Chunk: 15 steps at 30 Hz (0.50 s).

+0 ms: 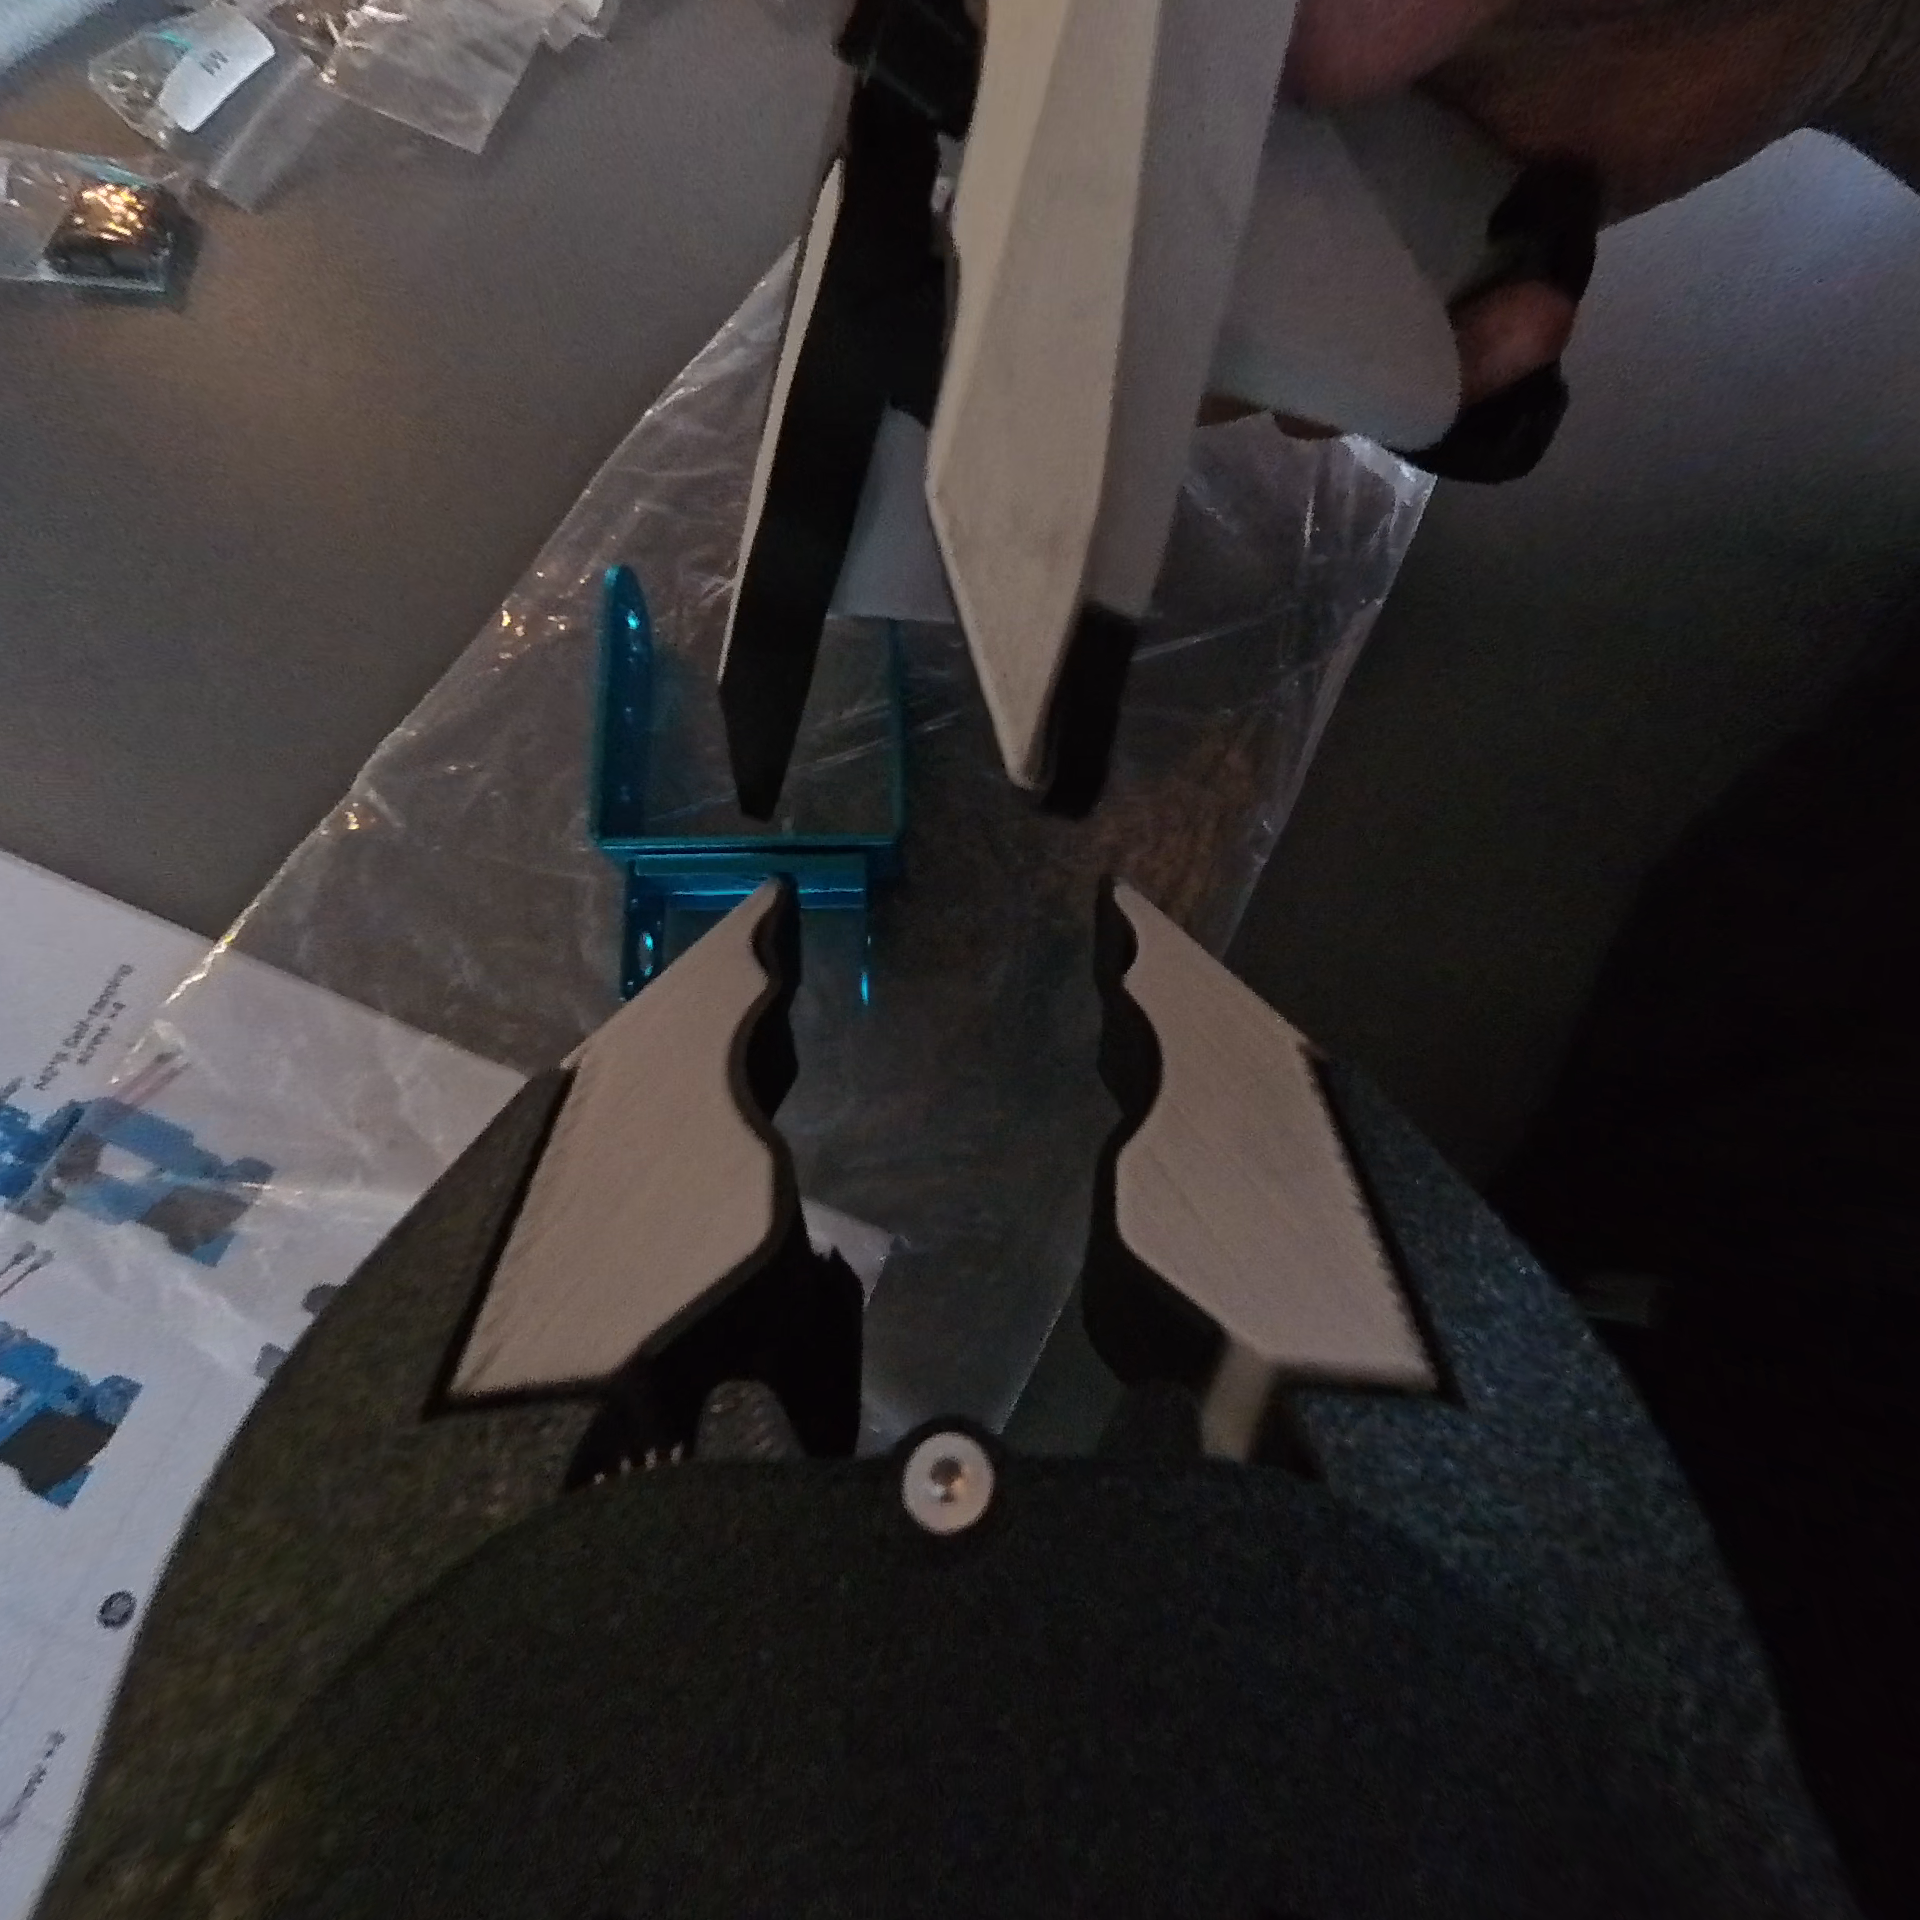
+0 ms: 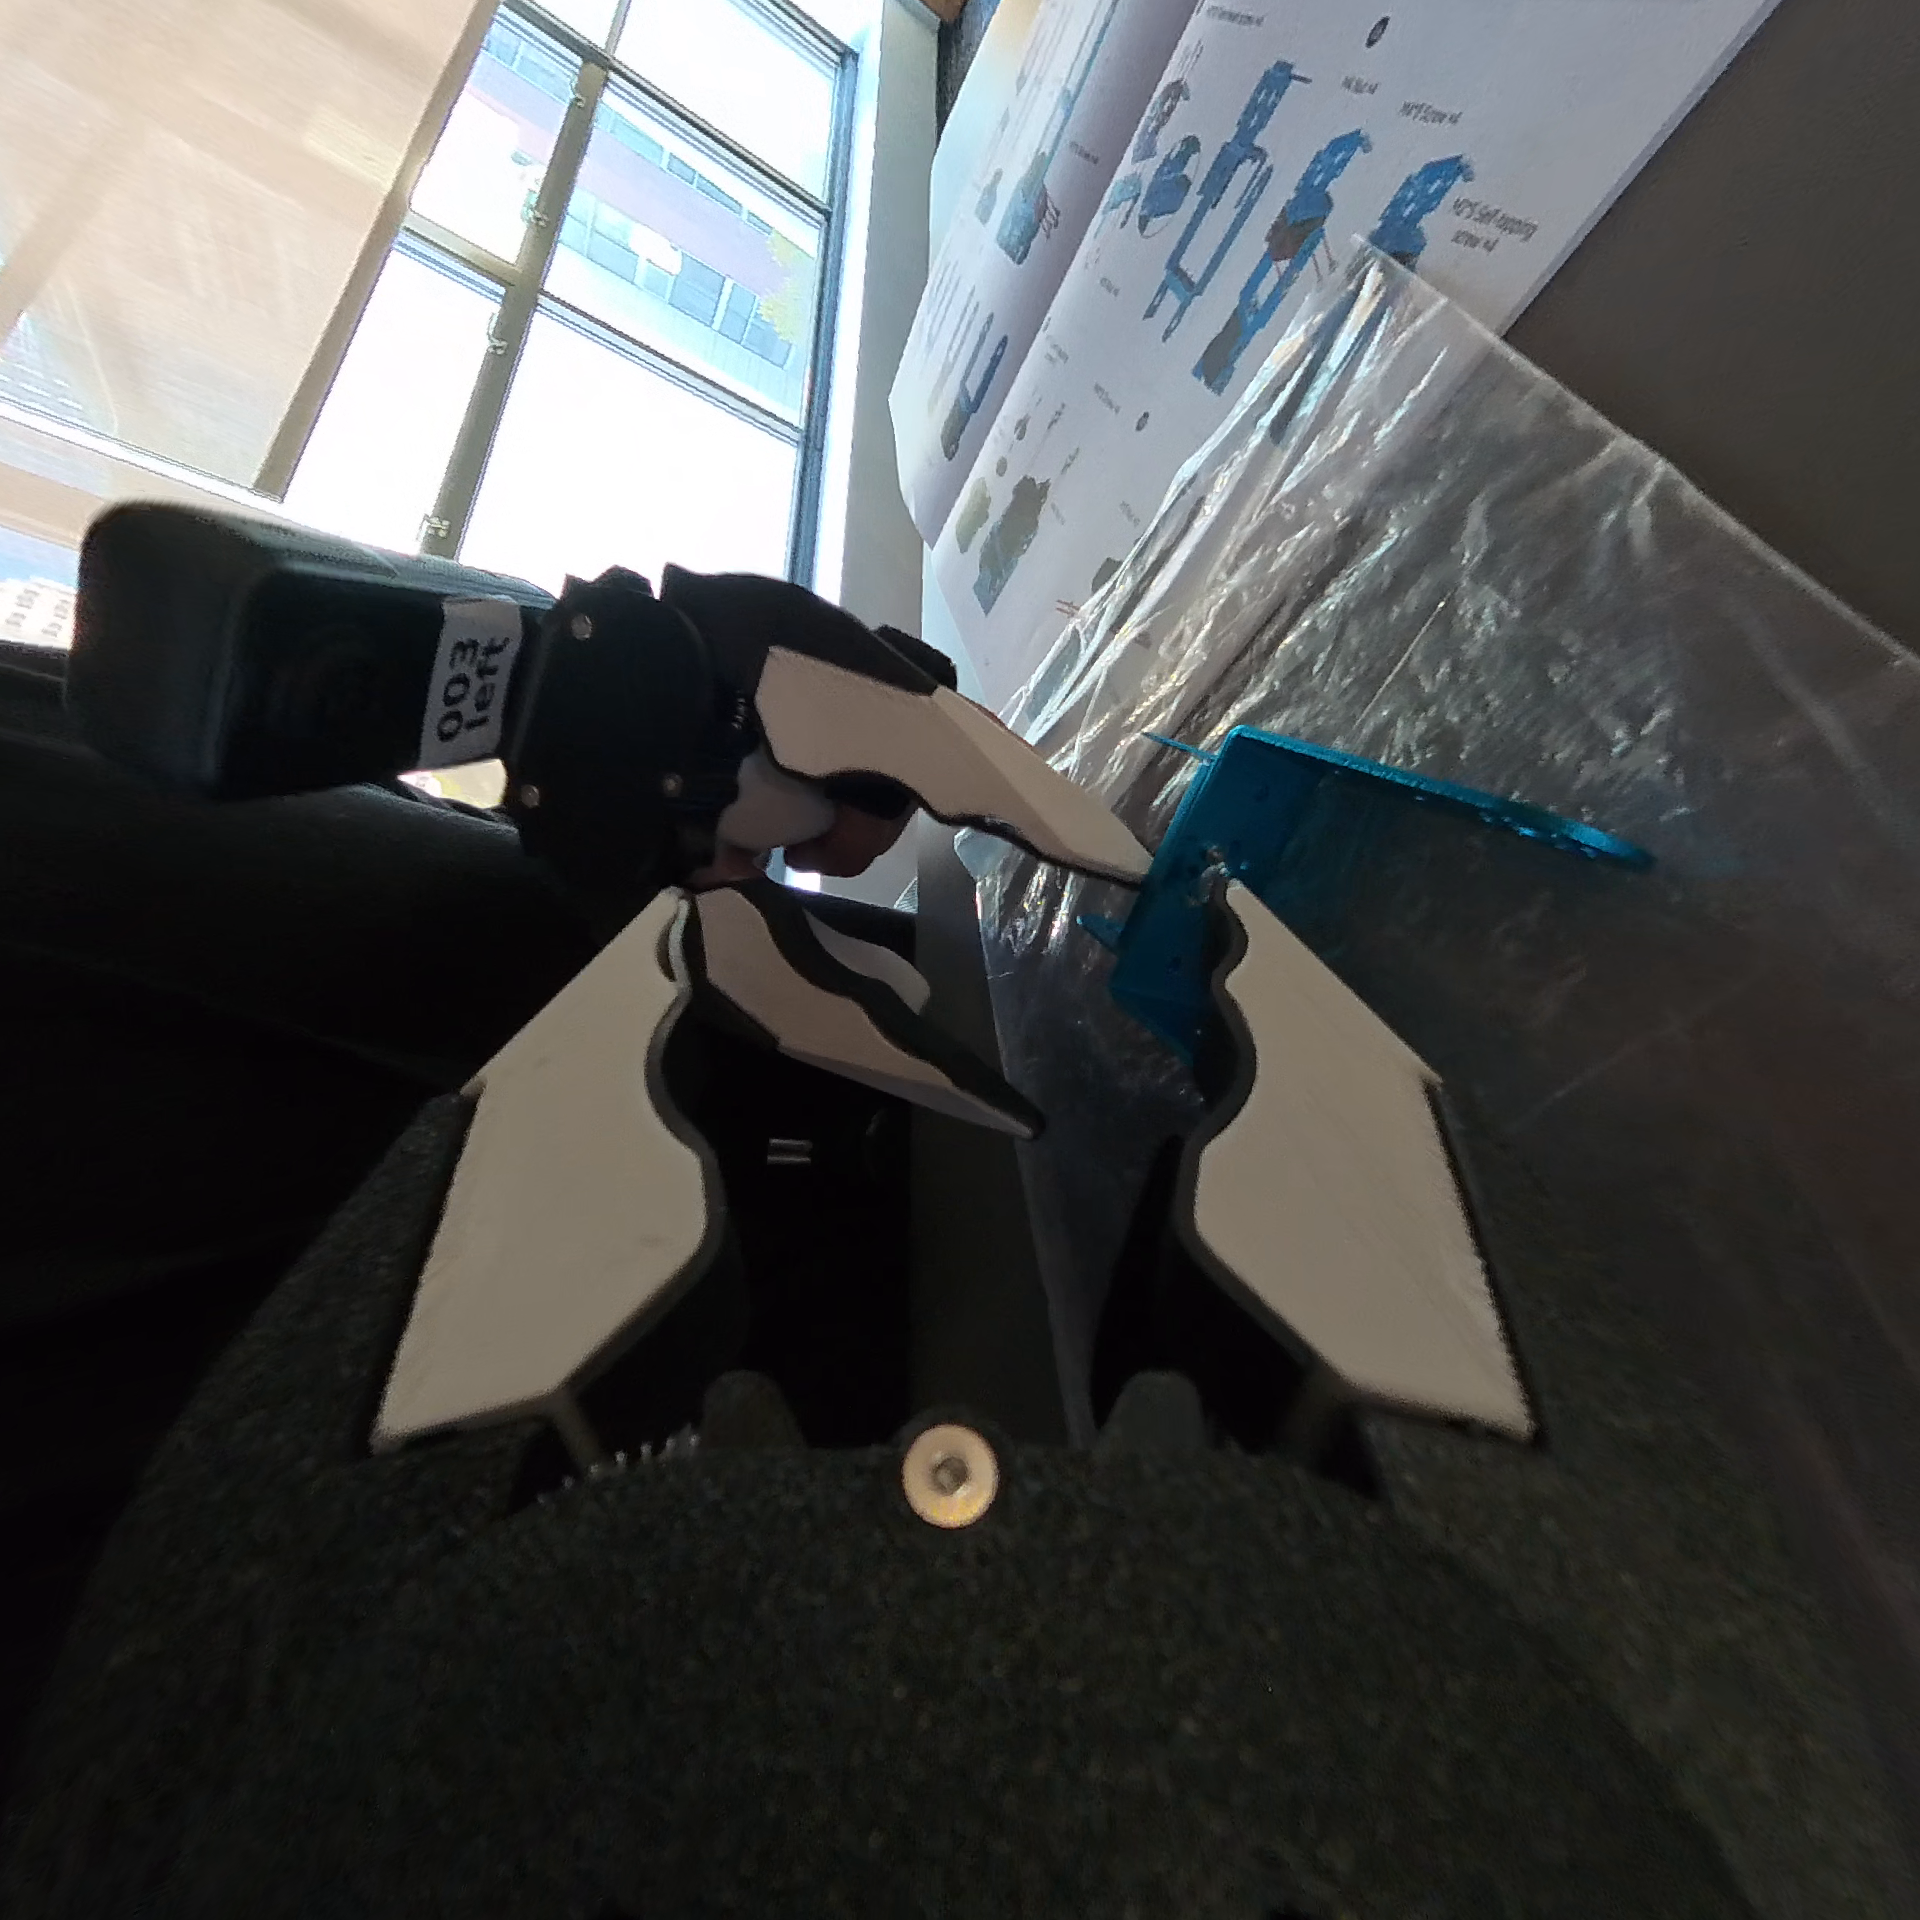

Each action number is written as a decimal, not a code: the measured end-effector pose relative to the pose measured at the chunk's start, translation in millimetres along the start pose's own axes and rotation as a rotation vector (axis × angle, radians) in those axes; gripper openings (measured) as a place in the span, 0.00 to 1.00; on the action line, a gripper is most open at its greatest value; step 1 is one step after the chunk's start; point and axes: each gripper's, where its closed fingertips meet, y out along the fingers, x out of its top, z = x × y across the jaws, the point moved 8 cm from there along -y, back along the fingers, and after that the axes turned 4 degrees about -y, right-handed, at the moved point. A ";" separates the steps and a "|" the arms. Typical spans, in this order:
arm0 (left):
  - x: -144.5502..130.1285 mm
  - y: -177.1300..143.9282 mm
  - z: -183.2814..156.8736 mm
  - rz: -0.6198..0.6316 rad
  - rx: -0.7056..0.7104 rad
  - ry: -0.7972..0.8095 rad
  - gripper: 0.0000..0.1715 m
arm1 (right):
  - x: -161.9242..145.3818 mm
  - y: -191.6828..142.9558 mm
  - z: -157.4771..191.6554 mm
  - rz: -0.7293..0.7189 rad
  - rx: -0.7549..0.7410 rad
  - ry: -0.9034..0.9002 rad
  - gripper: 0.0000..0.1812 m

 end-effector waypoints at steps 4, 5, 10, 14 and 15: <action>-0.9 3.4 -1.2 0.015 -0.003 0.021 0.32 | -0.2 0.9 1.0 0.009 -0.001 -0.001 0.53; -0.8 3.6 -1.0 0.015 -0.001 0.022 0.32 | -0.4 1.0 1.3 0.014 -0.003 -0.001 0.53; -2.1 4.1 0.9 0.025 0.010 0.024 0.32 | 4.1 -11.9 0.4 0.032 -0.038 -0.043 0.49; -2.6 5.2 1.0 0.026 0.017 0.034 0.32 | 11.6 -34.9 -5.2 0.165 -0.170 -0.266 0.40; -2.6 5.2 1.4 0.026 0.023 0.036 0.32 | 11.6 -40.1 -12.9 0.201 -0.239 -0.324 0.36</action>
